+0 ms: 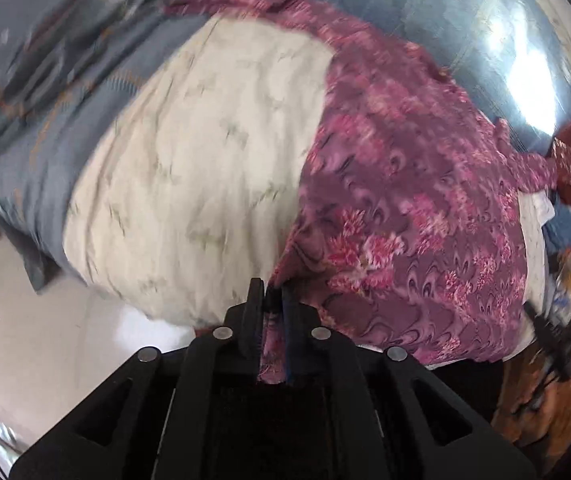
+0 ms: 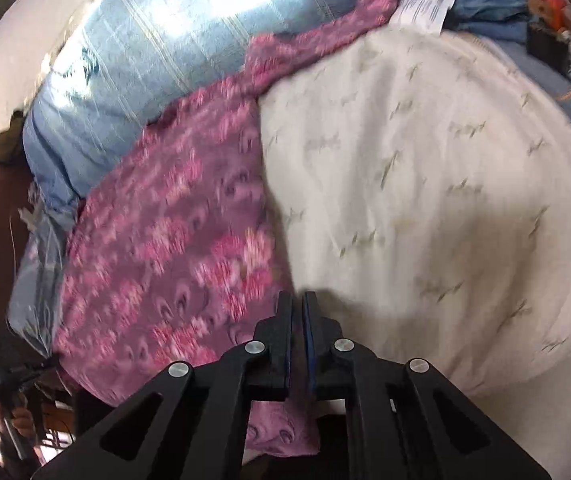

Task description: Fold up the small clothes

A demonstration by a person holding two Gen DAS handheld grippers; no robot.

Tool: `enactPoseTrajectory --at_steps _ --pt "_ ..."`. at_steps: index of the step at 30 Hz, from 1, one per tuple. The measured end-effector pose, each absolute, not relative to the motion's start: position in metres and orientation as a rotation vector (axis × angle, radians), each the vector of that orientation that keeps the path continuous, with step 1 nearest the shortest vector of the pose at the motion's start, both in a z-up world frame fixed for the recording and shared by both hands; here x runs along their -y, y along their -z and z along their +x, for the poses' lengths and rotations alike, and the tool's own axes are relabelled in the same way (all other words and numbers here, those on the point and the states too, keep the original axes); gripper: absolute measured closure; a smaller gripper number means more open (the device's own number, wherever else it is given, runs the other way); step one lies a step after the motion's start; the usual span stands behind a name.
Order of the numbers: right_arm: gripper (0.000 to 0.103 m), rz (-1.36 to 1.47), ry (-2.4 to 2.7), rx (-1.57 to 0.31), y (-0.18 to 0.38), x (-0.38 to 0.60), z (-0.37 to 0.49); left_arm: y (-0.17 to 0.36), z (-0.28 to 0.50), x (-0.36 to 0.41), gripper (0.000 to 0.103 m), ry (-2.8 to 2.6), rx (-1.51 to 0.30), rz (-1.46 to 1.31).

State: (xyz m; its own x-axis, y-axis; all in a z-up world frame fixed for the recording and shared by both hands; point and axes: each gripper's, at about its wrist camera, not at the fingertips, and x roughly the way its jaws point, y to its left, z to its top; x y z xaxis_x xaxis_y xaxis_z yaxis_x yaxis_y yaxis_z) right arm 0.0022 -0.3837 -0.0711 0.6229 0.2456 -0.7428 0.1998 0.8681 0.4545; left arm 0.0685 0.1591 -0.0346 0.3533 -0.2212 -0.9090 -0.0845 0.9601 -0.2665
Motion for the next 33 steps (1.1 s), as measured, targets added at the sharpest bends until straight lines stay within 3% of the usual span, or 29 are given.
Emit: enactPoseTrajectory --at_steps 1,3,4,5,7,9,10,11,14,18,20,22,23,24,27,29,33 --pt "0.09 0.557 -0.026 -0.871 0.061 0.39 0.004 0.023 0.07 -0.159 0.089 0.104 -1.175 -0.268" --pt "0.069 0.58 -0.02 -0.827 0.048 0.397 0.013 0.003 0.081 -0.154 0.065 0.137 -1.105 -0.259" --pt "0.052 0.58 -0.021 -0.823 0.045 0.397 0.023 -0.005 0.09 -0.144 0.046 0.161 -1.077 -0.252" --pt "0.048 0.57 -0.028 -0.828 0.045 0.394 0.034 -0.008 0.1 -0.133 0.042 0.183 -1.063 -0.234" --pt "0.048 0.542 -0.04 -0.854 0.052 0.384 0.055 -0.003 0.119 -0.111 0.042 0.194 -1.075 -0.196" --pt "0.055 0.526 -0.05 -0.888 0.065 0.371 0.075 0.014 0.138 -0.088 0.042 0.216 -1.12 -0.171" --pt "0.081 0.491 -0.065 -0.9 0.072 0.361 0.083 0.028 0.147 -0.077 0.042 0.201 -1.145 -0.139" --pt "0.096 0.414 -0.064 -0.914 0.075 0.351 0.089 0.039 0.148 -0.073 0.043 0.177 -1.168 -0.106" --pt "0.097 0.341 -0.089 -0.886 0.061 0.345 0.09 0.062 0.157 -0.058 0.046 0.134 -1.217 -0.032" --pt "0.097 0.36 -0.105 -0.794 0.03 0.362 0.086 0.031 0.159 -0.052 0.045 0.169 -1.088 -0.038" --pt "0.097 0.346 -0.086 -0.833 0.042 0.364 0.091 0.034 0.168 -0.051 0.042 0.132 -1.064 -0.02" --pt "0.096 0.316 -0.064 -0.957 0.069 0.361 0.101 0.057 0.182 -0.05 0.042 0.106 -1.155 0.007" --pt "0.096 0.326 -0.074 -0.931 0.07 0.362 0.098 0.065 0.185 -0.052 0.042 0.109 -1.186 0.006" --pt "0.091 0.341 -0.089 -0.937 0.066 0.364 0.1 0.061 0.183 -0.051 0.042 0.115 -1.155 0.01" --pt "0.089 0.452 -0.085 -0.856 0.033 0.406 0.11 0.04 0.19 -0.044 0.042 0.192 -1.113 -0.022" --pt "0.071 0.488 -0.002 -0.786 0.015 0.442 0.125 0.024 0.205 -0.035 0.042 0.222 -1.052 -0.057" --pt "0.062 0.625 0.192 -0.658 -0.007 0.531 0.173 0.021 0.249 -0.009 0.04 0.235 -1.015 -0.1"
